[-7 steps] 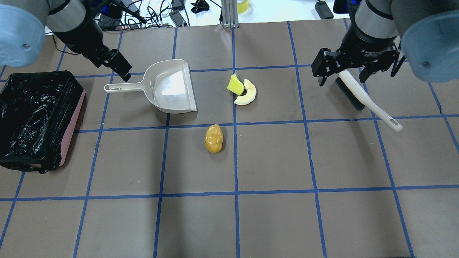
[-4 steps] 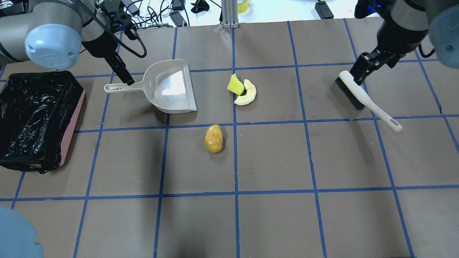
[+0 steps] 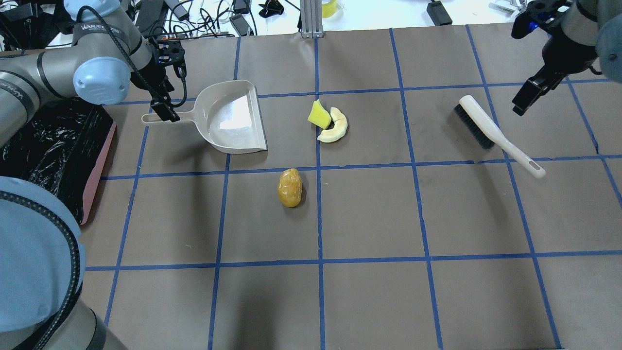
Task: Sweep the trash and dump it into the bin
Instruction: 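Lower the left gripper to the dustpan handle while the right descends to the brush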
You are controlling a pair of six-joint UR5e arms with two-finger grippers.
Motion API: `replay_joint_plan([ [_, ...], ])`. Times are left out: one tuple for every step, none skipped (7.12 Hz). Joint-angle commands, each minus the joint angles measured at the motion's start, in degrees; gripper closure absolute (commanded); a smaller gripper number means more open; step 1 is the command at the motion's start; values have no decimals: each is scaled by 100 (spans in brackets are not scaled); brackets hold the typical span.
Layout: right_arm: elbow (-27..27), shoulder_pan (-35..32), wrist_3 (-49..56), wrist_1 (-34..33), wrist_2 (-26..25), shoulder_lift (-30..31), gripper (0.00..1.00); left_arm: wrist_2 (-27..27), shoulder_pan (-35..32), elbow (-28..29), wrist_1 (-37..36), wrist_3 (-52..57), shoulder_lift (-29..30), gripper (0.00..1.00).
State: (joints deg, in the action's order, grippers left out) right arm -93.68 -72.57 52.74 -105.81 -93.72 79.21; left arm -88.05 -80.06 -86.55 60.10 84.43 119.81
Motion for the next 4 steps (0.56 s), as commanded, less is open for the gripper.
replay_joint_plan([
  [-88,24,69,-368,-58,-510,0,43,8,-11,-227,82,270,3],
  [-385,24,252,-866,-76,-581,0,43,8,-46,-227,134,332,3],
  [-867,50,289,-1315,-76,-573,0,69,-1,-99,-158,126,341,3],
  [-1237,85,394,-1824,-119,-573,0,173,8,-125,-140,83,359,3],
])
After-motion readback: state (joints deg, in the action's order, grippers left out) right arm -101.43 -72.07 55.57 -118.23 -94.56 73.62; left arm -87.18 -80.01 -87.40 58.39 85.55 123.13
